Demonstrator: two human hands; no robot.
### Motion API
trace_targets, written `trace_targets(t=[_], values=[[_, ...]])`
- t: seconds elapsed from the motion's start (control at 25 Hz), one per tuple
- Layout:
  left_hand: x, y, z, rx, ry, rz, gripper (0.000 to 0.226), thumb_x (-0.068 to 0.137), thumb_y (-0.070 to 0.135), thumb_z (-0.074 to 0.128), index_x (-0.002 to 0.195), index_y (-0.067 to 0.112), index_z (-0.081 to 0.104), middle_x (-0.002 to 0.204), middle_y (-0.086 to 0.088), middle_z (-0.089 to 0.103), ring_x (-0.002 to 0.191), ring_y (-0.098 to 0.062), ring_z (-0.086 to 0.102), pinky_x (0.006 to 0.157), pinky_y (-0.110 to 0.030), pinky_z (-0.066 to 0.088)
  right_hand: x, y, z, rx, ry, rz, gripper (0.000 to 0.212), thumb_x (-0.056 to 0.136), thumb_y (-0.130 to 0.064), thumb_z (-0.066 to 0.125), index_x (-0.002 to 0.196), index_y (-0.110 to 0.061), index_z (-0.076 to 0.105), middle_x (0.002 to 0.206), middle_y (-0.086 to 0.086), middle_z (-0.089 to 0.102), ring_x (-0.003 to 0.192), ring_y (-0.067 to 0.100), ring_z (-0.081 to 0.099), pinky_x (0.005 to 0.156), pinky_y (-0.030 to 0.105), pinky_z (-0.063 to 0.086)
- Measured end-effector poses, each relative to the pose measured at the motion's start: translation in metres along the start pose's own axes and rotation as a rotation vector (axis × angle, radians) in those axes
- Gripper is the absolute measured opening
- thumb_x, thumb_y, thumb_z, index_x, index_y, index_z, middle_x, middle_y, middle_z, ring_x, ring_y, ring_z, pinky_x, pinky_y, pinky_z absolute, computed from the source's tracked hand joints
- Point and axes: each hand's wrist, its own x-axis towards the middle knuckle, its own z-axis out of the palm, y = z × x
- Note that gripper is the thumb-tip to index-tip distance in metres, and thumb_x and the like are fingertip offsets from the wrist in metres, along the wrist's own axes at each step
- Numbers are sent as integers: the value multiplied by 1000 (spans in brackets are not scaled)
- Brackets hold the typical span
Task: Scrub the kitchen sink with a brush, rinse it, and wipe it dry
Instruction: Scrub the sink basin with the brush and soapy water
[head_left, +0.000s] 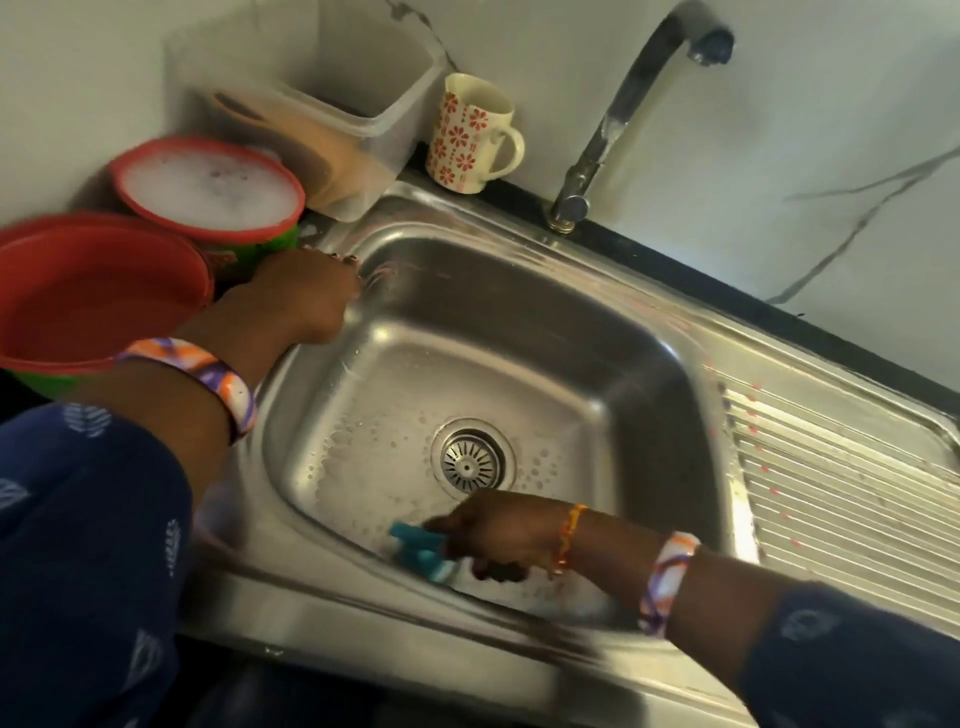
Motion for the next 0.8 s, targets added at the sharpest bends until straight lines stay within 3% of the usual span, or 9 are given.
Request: trace_targets(t=[0.08,0.16,0.24,0.32,0.44,0.56,0.68,0.8], values=[[1,3,1,-2,11,0,56,89,8,43,144,11,33,149,-11,36,133,-31,40,106,-44,39,28,-40,6,184,91,-118,42,96,-14,48,137,-17,47,55,5,43,26,2,36,28,10,28],[3,2,2,-5,13,-3,56,88,8,44,143,11,33,149,-11,36,133,-32,40,106,-45,39,54,-70,-2,134,277,-215,39,95,-14,47,133,-15,52,60,8,52,31,3,48,33,15,37],[2,3,3,5,9,11,57,88,9,45,143,11,34,149,-11,35,133,-31,39,107,-45,38,73,-77,-20,-63,478,-264,41,95,-15,44,136,-14,49,95,20,65,73,20,68,64,29,50],[2,2,1,25,19,15,57,88,11,49,143,11,35,149,-10,35,134,-31,39,107,-44,37,85,-81,-51,-191,588,-278,39,96,-17,41,134,-13,50,121,21,61,97,33,61,81,33,43],[-2,7,-2,43,13,19,54,91,15,49,143,13,35,150,-8,33,134,-29,38,108,-44,36,104,-75,-102,-244,638,-210,36,96,-19,43,128,-10,55,129,19,57,116,37,54,93,32,41],[-5,8,-9,68,-2,13,53,93,15,46,144,15,33,151,-5,30,134,-31,37,107,-42,37,114,-62,-131,-330,640,-156,40,95,-18,42,134,-10,50,134,20,52,122,40,49,101,36,40],[-9,10,-15,111,7,28,52,95,12,44,146,16,32,154,-3,23,135,-29,35,107,-37,32,96,-18,-135,-292,650,-46,41,95,-18,43,134,-8,50,133,20,54,122,38,50,101,36,40],[-11,10,-17,104,-27,27,57,93,9,44,148,17,28,158,-2,15,139,-25,31,111,-34,28,59,59,-143,-268,633,214,39,94,-19,47,128,-3,55,129,19,57,119,35,54,96,33,43]])
